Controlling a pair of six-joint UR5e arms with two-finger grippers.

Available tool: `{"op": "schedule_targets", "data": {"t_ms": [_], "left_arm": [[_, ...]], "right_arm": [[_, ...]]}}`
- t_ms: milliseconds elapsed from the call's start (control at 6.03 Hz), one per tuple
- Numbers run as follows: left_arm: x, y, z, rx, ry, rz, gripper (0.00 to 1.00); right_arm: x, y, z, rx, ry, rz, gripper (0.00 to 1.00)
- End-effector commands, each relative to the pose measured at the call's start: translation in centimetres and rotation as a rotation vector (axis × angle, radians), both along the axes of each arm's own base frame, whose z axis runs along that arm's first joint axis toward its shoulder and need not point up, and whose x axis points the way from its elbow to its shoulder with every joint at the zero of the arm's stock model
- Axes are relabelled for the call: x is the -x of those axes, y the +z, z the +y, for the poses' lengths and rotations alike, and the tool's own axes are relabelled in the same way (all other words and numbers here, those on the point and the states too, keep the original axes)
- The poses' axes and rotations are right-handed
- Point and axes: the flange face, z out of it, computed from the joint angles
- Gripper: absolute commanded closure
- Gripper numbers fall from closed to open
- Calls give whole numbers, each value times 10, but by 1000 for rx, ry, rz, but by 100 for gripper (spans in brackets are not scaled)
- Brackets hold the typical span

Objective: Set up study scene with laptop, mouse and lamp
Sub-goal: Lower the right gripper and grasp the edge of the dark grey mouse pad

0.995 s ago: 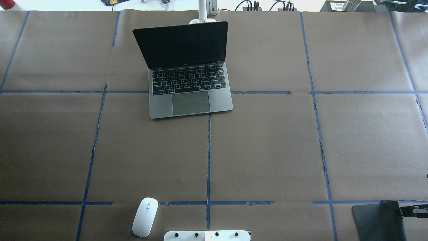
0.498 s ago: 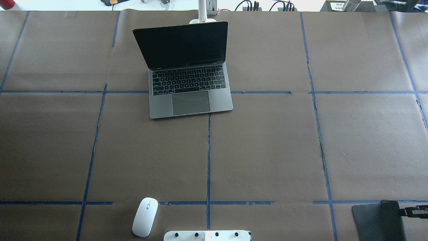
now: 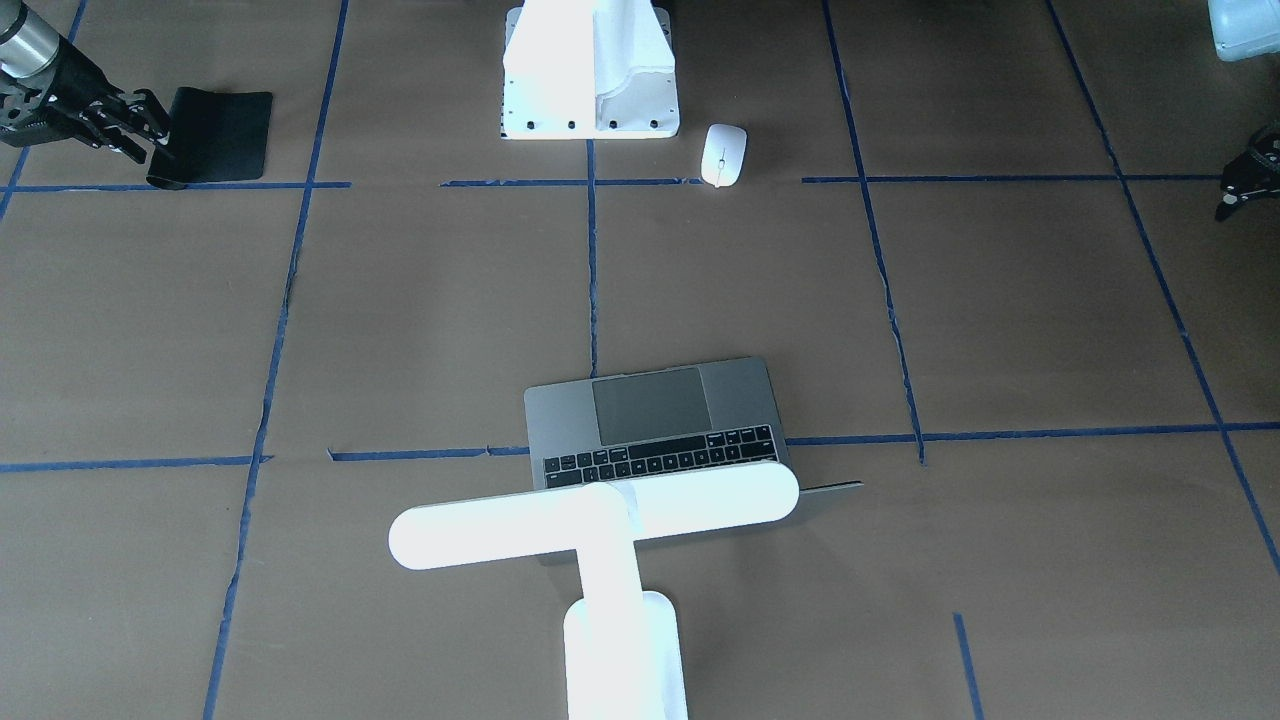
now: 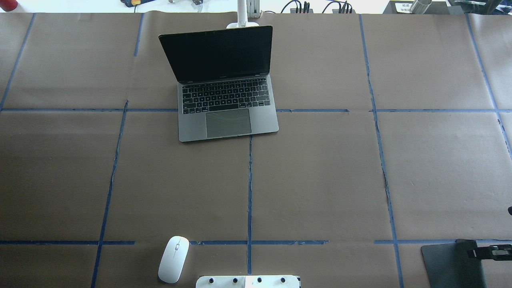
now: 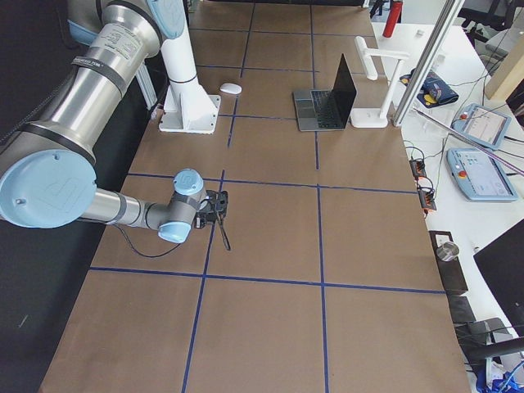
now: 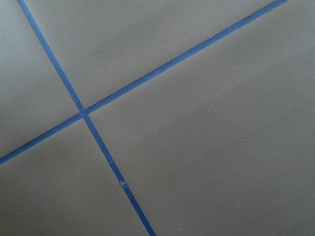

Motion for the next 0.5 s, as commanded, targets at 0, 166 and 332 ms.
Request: {"op": "schedule_targets", "data": {"t_ms": [0, 166, 332], "left_arm": [[0, 1, 1, 1, 0, 0, 0], [0, 1, 1, 2, 1, -1, 0], [1, -1, 2, -4, 1, 1, 0]], "right_arm": [[1, 5, 1, 5, -6, 12, 43], [7, 9, 0, 4, -8, 12, 44], [9, 8, -1, 3, -8, 10, 50]]}}
